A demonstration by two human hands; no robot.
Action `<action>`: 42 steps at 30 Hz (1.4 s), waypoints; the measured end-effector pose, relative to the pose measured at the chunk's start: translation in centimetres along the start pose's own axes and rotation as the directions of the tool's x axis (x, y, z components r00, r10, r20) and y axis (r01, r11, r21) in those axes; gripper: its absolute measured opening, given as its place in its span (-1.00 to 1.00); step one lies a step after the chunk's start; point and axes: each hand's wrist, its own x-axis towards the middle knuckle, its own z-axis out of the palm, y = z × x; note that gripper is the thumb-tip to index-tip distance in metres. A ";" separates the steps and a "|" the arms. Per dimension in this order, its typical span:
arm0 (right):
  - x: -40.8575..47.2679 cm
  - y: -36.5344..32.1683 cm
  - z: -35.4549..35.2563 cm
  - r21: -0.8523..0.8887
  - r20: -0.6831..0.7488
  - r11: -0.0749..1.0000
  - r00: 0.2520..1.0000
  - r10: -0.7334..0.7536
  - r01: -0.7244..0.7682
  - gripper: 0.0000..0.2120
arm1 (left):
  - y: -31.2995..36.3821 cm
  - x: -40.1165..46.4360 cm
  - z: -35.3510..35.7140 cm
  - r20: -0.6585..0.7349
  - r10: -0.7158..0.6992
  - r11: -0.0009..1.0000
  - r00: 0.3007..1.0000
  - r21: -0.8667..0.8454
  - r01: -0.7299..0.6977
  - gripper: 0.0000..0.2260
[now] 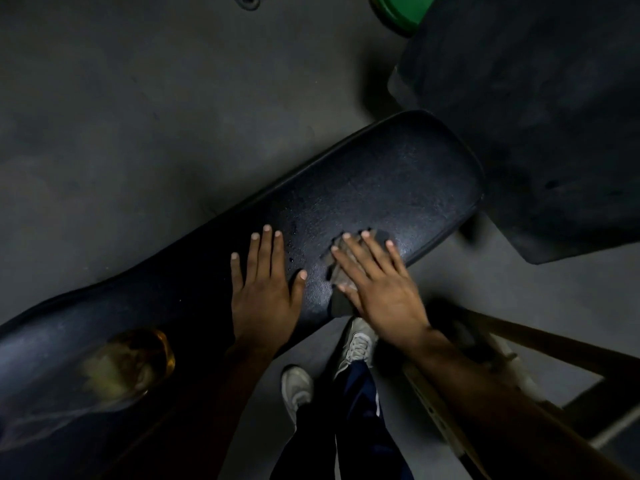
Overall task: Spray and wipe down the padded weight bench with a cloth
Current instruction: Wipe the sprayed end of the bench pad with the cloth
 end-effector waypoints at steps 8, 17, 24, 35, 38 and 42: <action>2.4 2.9 -0.6 0.149 -0.083 0.865 0.866 0.494 -0.479 -0.46 | -0.7 -1.0 0.5 -0.014 0.022 0.999 1.000 -0.028 -0.022 -0.34; -1.1 -7.4 1.3 0.018 0.020 0.999 0.999 -0.042 0.041 -0.38 | -2.7 -2.3 -0.8 0.038 -0.003 0.993 0.999 -0.119 0.008 -0.37; 0.2 -0.5 -0.4 0.037 0.025 0.974 0.975 0.222 -0.223 -0.42 | -4.5 -4.0 0.4 -0.013 0.009 1.000 1.000 -0.029 -0.010 -0.34; 10.7 -3.5 -2.2 0.118 0.069 0.988 0.993 0.094 -0.102 -0.39 | -4.3 -3.7 0.8 -0.023 0.001 1.000 1.000 0.005 -0.001 -0.34; 7.7 -5.2 -1.3 0.062 0.058 0.994 0.994 -0.092 0.088 -0.42 | -4.2 -3.6 0.9 -0.014 0.001 1.000 1.000 0.021 -0.001 -0.34; 5.4 -2.7 -1.2 0.006 0.052 0.991 0.990 -0.133 0.133 -0.44 | -4.4 -3.7 0.8 -0.030 -0.001 0.999 1.000 0.034 0.003 -0.34</action>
